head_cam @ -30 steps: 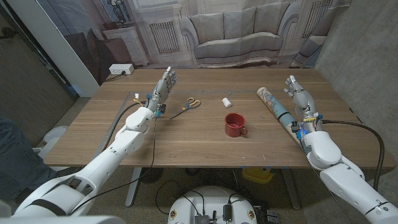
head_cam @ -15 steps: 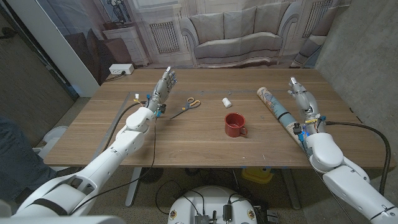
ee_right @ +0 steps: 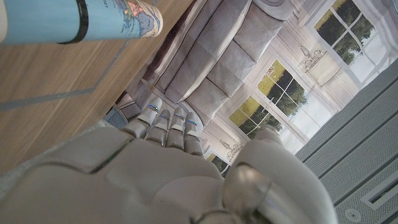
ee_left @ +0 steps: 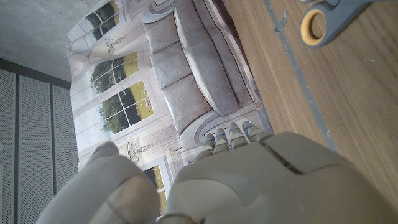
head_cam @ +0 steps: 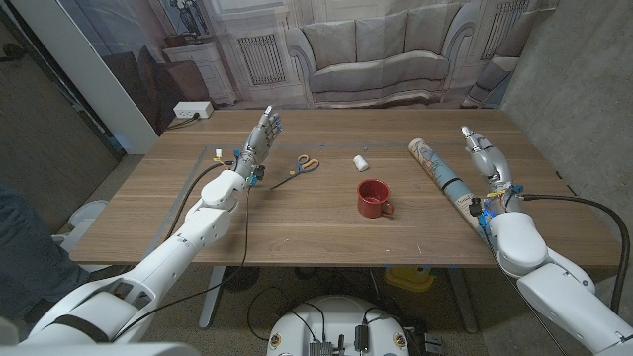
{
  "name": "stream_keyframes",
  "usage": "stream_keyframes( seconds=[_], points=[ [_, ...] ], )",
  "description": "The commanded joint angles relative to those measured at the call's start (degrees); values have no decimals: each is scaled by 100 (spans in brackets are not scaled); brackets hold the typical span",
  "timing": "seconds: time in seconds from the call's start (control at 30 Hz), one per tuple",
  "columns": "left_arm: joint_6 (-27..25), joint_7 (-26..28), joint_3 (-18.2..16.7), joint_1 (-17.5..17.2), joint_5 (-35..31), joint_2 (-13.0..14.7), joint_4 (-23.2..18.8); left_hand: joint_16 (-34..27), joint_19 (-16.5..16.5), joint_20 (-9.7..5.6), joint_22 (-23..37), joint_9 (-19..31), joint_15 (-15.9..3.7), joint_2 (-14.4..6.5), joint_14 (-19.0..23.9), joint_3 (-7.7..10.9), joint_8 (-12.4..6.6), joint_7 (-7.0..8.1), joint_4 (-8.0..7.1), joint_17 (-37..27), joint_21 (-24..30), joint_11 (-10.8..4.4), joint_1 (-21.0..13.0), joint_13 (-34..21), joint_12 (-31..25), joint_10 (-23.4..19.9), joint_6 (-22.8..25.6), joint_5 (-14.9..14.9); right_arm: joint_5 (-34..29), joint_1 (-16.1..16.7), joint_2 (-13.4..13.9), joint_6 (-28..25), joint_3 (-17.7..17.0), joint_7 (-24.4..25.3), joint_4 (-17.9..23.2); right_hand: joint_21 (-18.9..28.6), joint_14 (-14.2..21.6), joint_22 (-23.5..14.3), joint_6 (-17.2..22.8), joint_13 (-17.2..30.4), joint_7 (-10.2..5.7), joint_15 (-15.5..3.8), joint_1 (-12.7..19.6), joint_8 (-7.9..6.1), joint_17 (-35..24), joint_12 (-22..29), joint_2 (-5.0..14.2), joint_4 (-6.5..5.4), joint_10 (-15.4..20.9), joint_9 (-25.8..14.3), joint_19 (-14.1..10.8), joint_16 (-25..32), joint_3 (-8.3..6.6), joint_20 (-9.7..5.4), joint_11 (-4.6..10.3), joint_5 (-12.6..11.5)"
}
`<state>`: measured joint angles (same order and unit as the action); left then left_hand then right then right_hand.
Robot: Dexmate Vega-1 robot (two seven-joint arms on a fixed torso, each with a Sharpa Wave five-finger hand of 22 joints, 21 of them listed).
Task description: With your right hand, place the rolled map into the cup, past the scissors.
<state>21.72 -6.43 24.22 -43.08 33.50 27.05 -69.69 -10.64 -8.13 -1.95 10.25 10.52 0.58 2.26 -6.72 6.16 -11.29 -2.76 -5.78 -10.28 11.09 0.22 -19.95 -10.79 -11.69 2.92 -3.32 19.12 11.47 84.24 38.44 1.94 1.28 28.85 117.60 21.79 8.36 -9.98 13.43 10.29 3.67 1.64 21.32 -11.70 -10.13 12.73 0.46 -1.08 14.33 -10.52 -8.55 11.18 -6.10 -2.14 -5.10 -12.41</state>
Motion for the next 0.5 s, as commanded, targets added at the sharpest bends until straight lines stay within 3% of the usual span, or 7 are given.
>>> stream_keyframes(
  seconds=[0.03,0.5],
  points=[
    [-7,15,9,-30,-5,-1,-33,-18,-4,-15,13,28,6,-5,14,-8,-23,-20,8,-20,46,-14,-34,-32,-40,-8,34,13,-353,73,43,-668,-53,198,286,-28,52,-21,69,31,0,9,57,-35,-9,26,9,35,72,-25,-68,3,-18,-5,8,23],
    [0,82,4,-104,-21,11,-132,-18,-5,-13,14,28,10,-12,15,-24,-22,-11,9,-20,45,-6,-39,-32,-37,-7,38,12,-613,99,111,-1295,-44,287,551,-45,81,-22,80,31,0,8,132,-30,-8,37,8,89,120,-28,-107,1,-36,2,13,23]
  ],
)
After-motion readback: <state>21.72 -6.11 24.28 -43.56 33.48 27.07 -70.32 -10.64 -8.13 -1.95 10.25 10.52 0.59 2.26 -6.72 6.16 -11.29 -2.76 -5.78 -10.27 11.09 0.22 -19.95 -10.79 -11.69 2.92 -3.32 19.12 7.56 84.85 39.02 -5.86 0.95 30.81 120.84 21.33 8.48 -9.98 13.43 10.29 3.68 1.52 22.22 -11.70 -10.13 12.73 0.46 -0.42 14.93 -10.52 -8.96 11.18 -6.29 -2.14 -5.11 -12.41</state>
